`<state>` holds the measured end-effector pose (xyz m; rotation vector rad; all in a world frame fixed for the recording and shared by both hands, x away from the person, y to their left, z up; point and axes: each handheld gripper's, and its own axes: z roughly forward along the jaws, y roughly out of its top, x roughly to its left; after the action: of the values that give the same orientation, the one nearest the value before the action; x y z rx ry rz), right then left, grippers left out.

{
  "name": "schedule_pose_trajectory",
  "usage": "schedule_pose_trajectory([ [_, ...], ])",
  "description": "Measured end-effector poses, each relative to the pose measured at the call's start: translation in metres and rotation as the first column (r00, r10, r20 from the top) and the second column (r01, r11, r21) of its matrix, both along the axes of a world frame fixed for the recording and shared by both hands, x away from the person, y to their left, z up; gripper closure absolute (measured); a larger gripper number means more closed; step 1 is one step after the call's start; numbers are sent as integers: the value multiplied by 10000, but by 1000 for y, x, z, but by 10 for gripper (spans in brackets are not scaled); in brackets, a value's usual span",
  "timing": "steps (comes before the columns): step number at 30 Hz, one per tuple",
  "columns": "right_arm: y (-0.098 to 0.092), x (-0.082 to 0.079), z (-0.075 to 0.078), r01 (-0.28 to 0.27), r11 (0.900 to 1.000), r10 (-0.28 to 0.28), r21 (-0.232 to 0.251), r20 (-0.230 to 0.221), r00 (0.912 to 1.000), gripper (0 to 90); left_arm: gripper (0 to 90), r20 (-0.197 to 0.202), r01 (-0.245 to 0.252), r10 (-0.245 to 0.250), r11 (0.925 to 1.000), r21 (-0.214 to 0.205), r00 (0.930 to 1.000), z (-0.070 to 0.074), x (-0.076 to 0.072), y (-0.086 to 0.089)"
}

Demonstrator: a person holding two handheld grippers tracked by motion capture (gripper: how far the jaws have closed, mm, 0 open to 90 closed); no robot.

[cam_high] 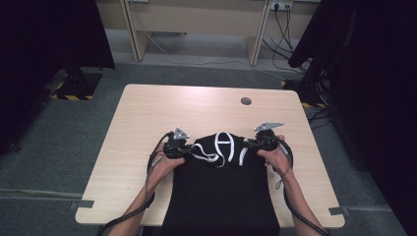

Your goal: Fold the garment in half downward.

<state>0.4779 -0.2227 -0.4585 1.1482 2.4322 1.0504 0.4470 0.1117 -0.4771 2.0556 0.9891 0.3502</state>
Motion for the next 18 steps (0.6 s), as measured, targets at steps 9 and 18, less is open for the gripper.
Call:
schedule_pose_trajectory([
  [9,-2,6,27,-116,9999,115,3,679,9976,804,812,291,-93,95,9999,-56,9995,20,8,-1],
  [18,-4,8,48,-167,9996,142,211,1141,9934,805,812,561,-225,235,9996,-188,9981,36,15,-3],
])
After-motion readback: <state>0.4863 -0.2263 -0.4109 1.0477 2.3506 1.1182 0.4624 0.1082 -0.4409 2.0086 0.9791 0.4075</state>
